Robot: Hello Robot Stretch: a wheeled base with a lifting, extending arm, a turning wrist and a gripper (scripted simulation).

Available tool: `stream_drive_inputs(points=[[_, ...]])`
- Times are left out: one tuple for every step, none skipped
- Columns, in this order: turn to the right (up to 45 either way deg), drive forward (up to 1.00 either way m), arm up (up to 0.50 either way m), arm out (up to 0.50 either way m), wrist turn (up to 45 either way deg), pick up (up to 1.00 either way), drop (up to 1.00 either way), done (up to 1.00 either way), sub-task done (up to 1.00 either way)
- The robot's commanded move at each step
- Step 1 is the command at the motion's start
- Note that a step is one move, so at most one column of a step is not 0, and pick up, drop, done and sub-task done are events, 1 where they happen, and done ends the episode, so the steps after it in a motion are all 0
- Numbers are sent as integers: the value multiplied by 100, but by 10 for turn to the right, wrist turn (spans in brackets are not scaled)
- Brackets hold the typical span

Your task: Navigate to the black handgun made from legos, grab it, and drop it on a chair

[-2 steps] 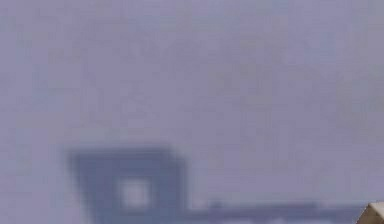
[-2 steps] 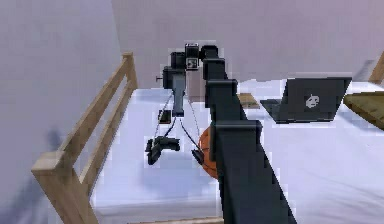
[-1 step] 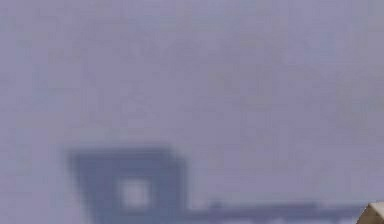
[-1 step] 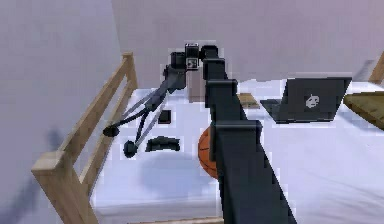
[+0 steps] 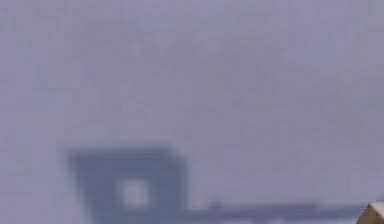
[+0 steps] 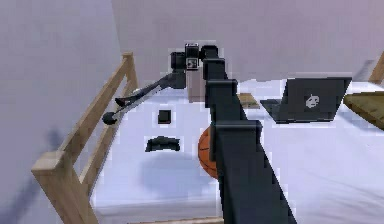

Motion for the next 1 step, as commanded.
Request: stream_drive_inputs(points=[[0, 0, 0, 0, 450, 0, 0, 0, 0]])
